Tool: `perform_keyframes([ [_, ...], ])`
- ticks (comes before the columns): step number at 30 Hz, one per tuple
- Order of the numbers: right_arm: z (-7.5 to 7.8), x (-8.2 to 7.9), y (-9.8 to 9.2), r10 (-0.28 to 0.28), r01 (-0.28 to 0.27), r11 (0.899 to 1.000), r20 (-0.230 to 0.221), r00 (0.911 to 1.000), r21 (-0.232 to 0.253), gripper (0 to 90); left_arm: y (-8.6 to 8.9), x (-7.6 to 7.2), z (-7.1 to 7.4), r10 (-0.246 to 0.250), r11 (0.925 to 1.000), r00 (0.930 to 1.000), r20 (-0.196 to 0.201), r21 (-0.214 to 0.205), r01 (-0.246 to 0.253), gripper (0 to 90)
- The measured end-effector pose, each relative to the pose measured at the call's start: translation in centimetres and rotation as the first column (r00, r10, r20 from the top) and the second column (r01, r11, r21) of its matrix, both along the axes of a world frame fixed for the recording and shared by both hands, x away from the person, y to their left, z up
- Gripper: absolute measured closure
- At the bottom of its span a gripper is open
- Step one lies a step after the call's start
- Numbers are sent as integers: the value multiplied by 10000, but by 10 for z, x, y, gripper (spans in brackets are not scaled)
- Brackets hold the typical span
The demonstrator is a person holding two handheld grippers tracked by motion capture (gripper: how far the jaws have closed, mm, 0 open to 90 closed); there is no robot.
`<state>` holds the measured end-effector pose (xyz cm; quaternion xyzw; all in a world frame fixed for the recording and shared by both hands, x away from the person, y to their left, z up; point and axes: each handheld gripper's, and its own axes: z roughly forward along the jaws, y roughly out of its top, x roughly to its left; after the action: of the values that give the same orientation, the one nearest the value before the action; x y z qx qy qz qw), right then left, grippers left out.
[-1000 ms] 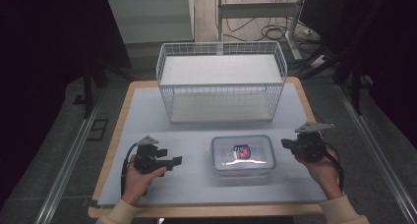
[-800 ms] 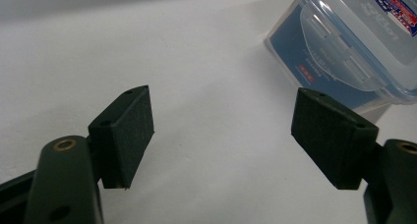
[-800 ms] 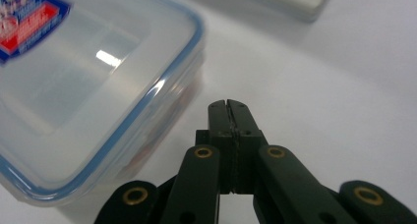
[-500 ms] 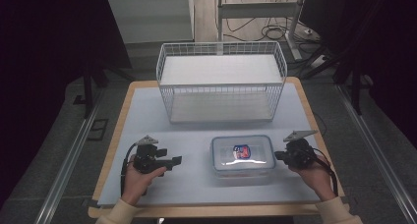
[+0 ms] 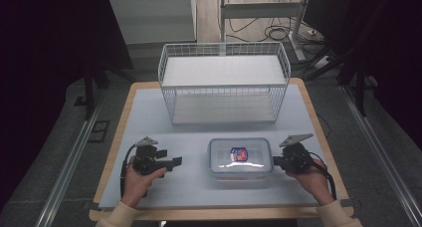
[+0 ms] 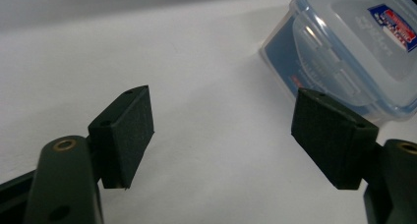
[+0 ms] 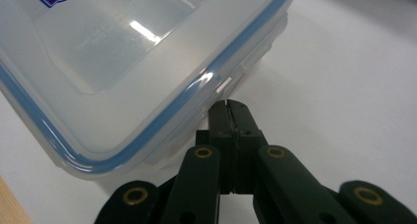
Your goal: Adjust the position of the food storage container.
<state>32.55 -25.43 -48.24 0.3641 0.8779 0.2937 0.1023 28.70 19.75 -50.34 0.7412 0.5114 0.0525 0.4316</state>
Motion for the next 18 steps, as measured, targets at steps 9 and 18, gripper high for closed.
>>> perform_keyframes([
  [9, -5, -1, 40, 498, -507, 9983, 313, 9983, 293, 899, 11, 1, 2, 297, 9995, 9995, 62, -101, -296, 241],
  [18, -8, 1, 51, 550, -583, 9967, 573, 9968, 568, 899, 11, 2, 0, 257, 9997, 9997, 37, -34, -257, 241],
])
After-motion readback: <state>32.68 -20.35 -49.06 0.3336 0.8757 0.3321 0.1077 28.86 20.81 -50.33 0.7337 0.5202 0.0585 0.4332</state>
